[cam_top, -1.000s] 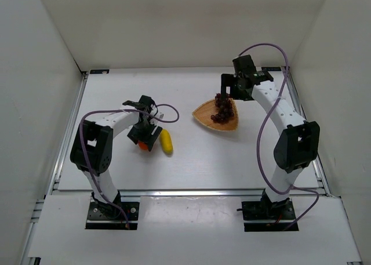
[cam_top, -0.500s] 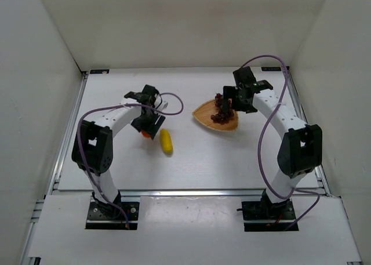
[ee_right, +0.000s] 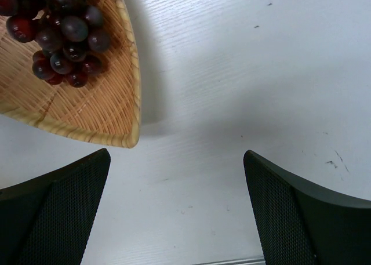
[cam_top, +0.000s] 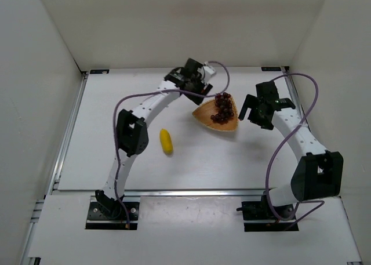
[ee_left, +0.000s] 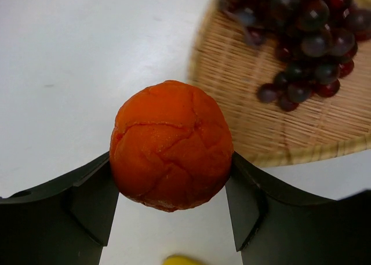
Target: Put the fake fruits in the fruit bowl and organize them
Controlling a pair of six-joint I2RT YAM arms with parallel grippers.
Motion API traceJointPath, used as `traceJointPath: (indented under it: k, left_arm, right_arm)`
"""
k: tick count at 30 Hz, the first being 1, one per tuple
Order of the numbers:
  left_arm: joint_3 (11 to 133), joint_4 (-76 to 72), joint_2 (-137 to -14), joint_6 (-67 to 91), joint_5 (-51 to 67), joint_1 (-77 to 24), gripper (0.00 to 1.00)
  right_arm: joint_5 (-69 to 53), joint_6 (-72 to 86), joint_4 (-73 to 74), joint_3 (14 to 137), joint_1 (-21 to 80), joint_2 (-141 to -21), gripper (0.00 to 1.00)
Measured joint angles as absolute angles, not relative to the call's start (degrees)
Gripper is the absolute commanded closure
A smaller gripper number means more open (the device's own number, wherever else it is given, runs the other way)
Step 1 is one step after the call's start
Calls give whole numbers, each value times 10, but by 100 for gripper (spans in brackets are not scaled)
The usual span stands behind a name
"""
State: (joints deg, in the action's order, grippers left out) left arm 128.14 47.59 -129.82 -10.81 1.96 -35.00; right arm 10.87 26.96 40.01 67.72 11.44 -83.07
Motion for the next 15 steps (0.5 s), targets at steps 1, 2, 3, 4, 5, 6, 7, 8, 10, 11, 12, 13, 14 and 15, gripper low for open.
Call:
traceJointPath:
  k: [1, 2, 3, 4, 5, 6, 7, 8, 10, 11, 12, 13, 14, 15]
  left_arm:
    - [1281, 474, -1318, -110, 22, -363, 38]
    - [1281, 473, -1338, -112, 24, -377, 36]
    - [1281, 473, -1355, -114, 27, -388, 35]
    - [1282, 473, -1371, -116, 30, -398, 33]
    - [1282, 473, -1385, -116, 36, -409, 32]
    - [1282, 474, -1395, -117, 40, -419, 32]
    - [1283, 475, -1402, -118, 43, -427, 29]
    - [1283, 476, -1404, -120, 45, -434, 11]
    - [1286, 475, -1404, -125, 47, -439, 0]
    - [1291, 472, -1402, -123, 46, -439, 0]
    - [1291, 468, -1400, -122, 43, -439, 0]
    - [1291, 465, -1396, -122, 37, -437, 0]
    - [1289, 463, -1390, -122, 32, -436, 0]
    - [1280, 459, -1380, -122, 23, -435, 0]
  right_arm:
    - [110, 275, 400, 669, 113, -816, 0]
    - [111, 279, 400, 663, 113, -804, 0]
    - [112, 282, 398, 657, 113, -790, 0]
    - [114, 285, 397, 651, 113, -777, 0]
    - [115, 286, 397, 646, 113, -766, 0]
    - [115, 287, 396, 641, 113, -756, 0]
    - [116, 288, 396, 636, 112, -748, 0]
    - [116, 288, 394, 631, 112, -742, 0]
    - [117, 287, 393, 617, 112, -731, 0]
    - [116, 285, 392, 608, 112, -725, 0]
    - [115, 281, 393, 600, 112, -719, 0]
    - [113, 278, 394, 593, 112, -712, 0]
    - [109, 273, 396, 588, 112, -705, 0]
    - [103, 266, 397, 583, 114, -699, 0]
